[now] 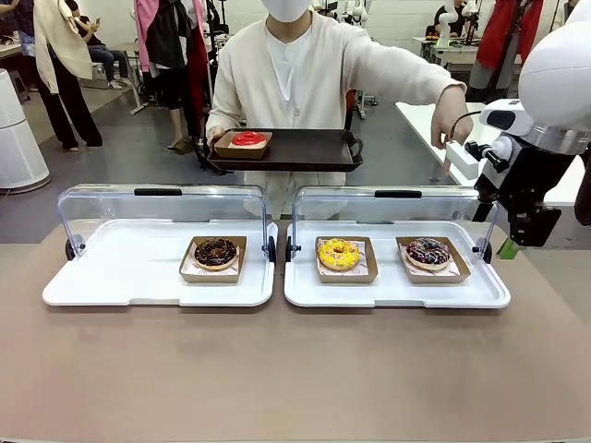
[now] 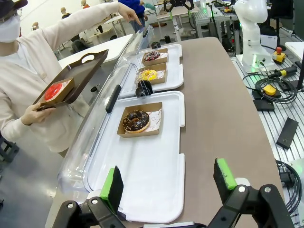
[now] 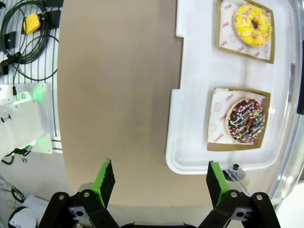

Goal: Provide the desired donut to the person.
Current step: Pick up and lift the Paper togo box containing the Donut pointed at by the person.

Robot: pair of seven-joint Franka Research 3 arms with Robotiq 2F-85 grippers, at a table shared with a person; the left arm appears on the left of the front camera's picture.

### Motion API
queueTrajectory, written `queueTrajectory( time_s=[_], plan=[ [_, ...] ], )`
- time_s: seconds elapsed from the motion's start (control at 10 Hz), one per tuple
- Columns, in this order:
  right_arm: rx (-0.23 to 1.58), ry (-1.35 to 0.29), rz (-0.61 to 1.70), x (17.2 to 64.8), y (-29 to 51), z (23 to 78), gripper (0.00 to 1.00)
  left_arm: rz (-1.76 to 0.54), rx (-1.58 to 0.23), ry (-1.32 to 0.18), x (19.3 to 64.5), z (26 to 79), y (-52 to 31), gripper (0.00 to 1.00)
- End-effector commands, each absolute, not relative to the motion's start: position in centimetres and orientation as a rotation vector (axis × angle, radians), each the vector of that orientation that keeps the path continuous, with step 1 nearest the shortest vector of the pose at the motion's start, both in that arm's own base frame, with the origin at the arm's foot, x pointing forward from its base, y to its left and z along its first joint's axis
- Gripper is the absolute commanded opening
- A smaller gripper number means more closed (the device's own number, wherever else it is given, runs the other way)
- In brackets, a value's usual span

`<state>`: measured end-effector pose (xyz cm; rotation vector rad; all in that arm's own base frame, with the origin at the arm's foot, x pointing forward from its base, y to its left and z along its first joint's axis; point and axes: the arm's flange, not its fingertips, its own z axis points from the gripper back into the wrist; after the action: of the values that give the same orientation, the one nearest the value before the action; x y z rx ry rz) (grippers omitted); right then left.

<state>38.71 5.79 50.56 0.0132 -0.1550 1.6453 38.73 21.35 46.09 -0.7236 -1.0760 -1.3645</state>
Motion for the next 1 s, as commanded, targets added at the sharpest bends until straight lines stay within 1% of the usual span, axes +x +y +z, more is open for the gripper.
queueTrajectory(
  time_s=[0.0, 0.1, 0.3, 0.5, 0.9],
  plan=[
    [-0.035, -0.199, 1.611, 38.4, 5.3, 48.9, 1.00, -1.365, -0.722, -1.082, 38.6, 46.2, 21.4, 1.00],
    [-0.055, -0.209, 1.579, 38.4, 4.9, 47.2, 1.00, -1.365, -0.722, -1.082, 38.6, 46.2, 21.4, 1.00],
    [-0.014, -0.172, 1.518, 39.5, 4.1, 44.2, 1.00, -1.365, -0.722, -1.082, 38.6, 46.2, 21.4, 1.00],
    [0.005, -0.145, 1.519, 40.8, 3.7, 41.7, 1.00, -1.365, -0.722, -1.082, 38.6, 46.2, 21.4, 1.00],
    [0.044, -0.135, 1.472, 46.0, 2.5, 39.5, 1.00, -1.365, -0.722, -1.082, 38.6, 46.2, 21.4, 1.00]
  ],
)
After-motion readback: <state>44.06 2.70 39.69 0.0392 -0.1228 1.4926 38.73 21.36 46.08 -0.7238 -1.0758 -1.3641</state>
